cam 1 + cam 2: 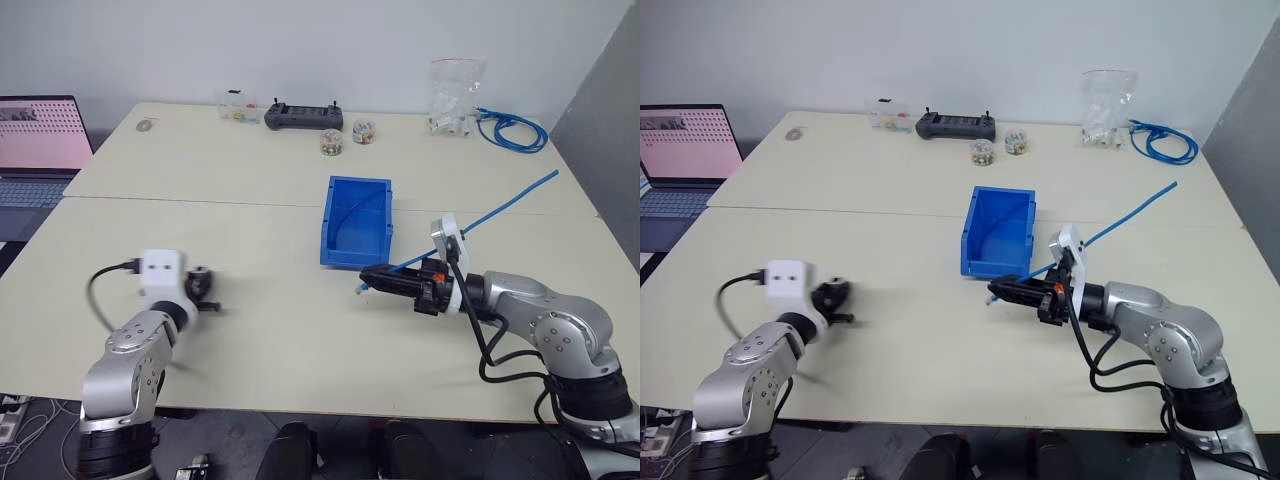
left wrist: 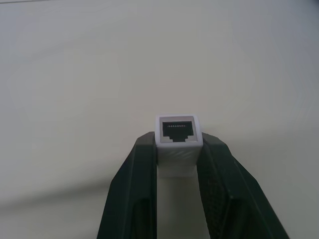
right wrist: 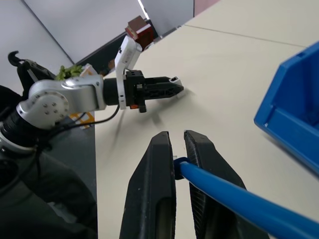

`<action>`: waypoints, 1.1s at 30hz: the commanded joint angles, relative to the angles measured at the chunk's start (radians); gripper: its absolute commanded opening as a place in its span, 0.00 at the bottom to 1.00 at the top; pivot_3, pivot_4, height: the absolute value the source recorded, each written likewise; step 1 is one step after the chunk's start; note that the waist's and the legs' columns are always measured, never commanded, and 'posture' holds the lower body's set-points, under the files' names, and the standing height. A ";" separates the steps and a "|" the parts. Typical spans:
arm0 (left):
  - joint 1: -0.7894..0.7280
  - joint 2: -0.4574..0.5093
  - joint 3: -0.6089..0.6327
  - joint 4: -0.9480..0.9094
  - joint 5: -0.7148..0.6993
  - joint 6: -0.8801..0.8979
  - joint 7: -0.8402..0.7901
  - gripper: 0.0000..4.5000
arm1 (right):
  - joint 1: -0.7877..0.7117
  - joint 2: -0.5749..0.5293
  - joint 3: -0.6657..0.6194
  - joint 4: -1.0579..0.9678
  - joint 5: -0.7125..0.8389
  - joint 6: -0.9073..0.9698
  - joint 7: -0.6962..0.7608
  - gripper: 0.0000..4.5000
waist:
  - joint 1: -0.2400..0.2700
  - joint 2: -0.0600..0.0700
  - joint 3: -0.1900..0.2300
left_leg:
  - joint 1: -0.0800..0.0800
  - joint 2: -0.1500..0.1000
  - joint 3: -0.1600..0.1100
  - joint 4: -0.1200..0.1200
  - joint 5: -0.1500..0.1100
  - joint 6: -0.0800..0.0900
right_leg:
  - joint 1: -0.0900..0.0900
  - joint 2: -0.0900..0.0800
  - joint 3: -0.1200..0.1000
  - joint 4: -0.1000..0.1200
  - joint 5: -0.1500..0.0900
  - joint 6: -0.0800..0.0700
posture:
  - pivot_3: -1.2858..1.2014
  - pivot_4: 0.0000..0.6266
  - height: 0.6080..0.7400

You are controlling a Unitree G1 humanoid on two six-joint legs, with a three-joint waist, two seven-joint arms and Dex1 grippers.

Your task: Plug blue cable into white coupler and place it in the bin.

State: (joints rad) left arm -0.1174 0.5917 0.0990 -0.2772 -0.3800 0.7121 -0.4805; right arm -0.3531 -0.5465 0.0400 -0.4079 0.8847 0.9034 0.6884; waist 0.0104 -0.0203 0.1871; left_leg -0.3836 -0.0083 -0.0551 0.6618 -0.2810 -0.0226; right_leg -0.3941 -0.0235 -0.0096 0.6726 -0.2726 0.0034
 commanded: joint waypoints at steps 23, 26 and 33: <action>-0.270 0.185 -0.541 0.128 0.237 -0.349 -0.723 0.17 | 0.003 -0.030 0.225 -0.059 -0.346 -0.265 0.141 0.02 | -0.018 0.001 0.001 | 0.002 0.002 0.000 0.000 0.000 0.001 | 0.001 0.003 0.000 0.001 -0.003 0.004 | 0.52 0.24 1.00; -0.265 0.183 -0.543 0.127 0.249 -0.355 -0.725 0.17 | -0.036 0.006 0.287 -0.024 -0.382 -0.271 0.158 0.02 | -0.019 0.001 0.000 | 0.002 0.002 0.000 0.000 0.000 0.001 | 0.001 0.003 0.000 0.001 -0.003 0.004 | 0.52 0.24 1.00; -0.254 0.161 -0.524 0.103 0.231 -0.321 -0.717 0.17 | -0.097 0.067 0.383 0.059 -0.476 -0.317 0.186 0.02 | -0.016 0.001 0.000 | 0.002 0.002 0.000 0.000 0.000 0.001 | 0.002 0.003 0.000 0.001 -0.003 0.004 | 0.52 0.24 1.00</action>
State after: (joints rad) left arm -0.3947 0.7588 -0.3965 -0.1806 -0.1678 0.3584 -1.2019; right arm -0.4261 -0.4885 0.4174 -0.3447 0.4283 0.6161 0.8597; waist -0.0059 -0.0190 0.1874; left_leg -0.3812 -0.0068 -0.0554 0.6622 -0.2811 -0.0219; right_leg -0.3925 -0.0209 -0.0095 0.6734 -0.2760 0.0077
